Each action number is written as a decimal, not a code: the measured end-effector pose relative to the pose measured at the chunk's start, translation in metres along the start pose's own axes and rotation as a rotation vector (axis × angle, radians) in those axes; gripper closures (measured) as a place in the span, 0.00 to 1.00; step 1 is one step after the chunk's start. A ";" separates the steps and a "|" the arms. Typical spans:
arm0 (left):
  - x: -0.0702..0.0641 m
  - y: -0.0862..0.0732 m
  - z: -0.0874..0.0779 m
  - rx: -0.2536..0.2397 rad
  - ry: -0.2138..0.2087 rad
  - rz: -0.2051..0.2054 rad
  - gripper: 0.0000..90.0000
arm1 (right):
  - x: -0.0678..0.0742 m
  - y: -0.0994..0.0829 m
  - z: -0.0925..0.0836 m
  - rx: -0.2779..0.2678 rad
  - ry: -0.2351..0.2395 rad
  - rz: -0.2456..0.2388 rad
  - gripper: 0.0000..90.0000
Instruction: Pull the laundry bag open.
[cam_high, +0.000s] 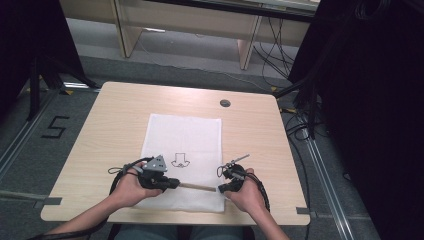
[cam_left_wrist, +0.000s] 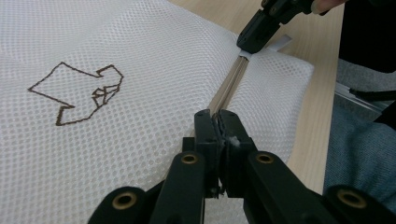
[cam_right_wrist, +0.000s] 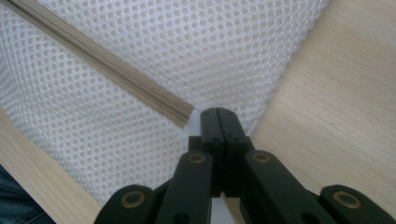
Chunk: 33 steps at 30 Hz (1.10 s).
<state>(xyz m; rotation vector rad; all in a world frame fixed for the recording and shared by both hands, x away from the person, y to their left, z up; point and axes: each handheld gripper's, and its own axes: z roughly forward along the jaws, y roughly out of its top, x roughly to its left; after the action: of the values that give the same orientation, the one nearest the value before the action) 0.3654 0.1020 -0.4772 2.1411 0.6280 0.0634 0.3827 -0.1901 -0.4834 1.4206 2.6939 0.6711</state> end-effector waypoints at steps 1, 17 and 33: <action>0.002 0.000 -0.001 -0.005 -0.007 0.014 0.97 | 0.000 0.000 0.000 0.000 0.000 0.001 1.00; 0.002 -0.002 -0.003 -0.004 -0.010 0.010 0.97 | -0.001 0.000 0.000 0.000 0.002 -0.002 1.00; 0.005 -0.007 -0.011 -0.005 0.006 -0.020 0.97 | 0.000 0.000 0.000 -0.001 0.002 -0.008 1.00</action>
<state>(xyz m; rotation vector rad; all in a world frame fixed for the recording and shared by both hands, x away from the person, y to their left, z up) 0.3644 0.1156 -0.4766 2.1300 0.6515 0.0602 0.3831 -0.1902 -0.4836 1.4088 2.6990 0.6736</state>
